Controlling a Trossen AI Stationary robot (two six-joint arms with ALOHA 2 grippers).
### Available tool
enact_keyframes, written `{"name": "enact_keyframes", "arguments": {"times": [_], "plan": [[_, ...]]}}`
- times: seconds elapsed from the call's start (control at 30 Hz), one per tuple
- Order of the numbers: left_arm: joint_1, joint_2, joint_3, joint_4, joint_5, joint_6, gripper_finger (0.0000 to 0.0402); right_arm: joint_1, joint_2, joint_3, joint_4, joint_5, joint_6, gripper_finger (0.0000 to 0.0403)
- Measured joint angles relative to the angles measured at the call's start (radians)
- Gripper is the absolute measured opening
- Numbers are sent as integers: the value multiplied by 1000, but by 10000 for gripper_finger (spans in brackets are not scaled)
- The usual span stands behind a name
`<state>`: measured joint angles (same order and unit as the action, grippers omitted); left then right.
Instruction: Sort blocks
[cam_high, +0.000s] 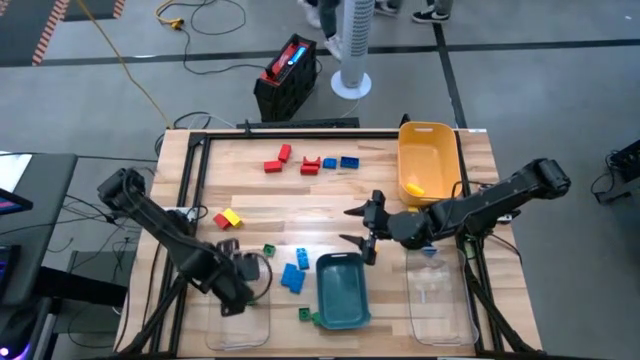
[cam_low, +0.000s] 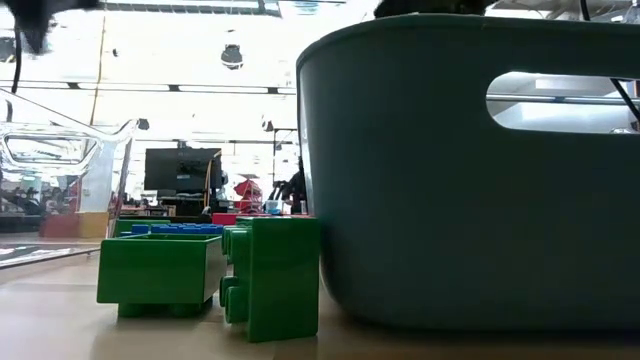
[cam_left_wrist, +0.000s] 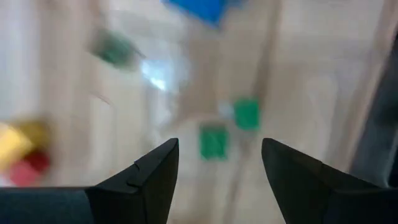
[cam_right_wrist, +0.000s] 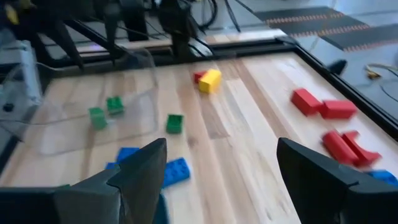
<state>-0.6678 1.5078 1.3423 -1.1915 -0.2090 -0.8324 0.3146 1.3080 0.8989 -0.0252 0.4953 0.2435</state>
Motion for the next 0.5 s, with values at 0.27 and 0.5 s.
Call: {"name": "enact_keyframes", "arguments": {"times": [0.27, 0.5], "plan": [[189, 34, 91, 22, -76, 460, 224, -4, 7, 0, -60, 3, 37, 314], [305, 34, 60, 174, -78, 977, 224, 24, 7, 0, -77, 4, 14, 314]]}}
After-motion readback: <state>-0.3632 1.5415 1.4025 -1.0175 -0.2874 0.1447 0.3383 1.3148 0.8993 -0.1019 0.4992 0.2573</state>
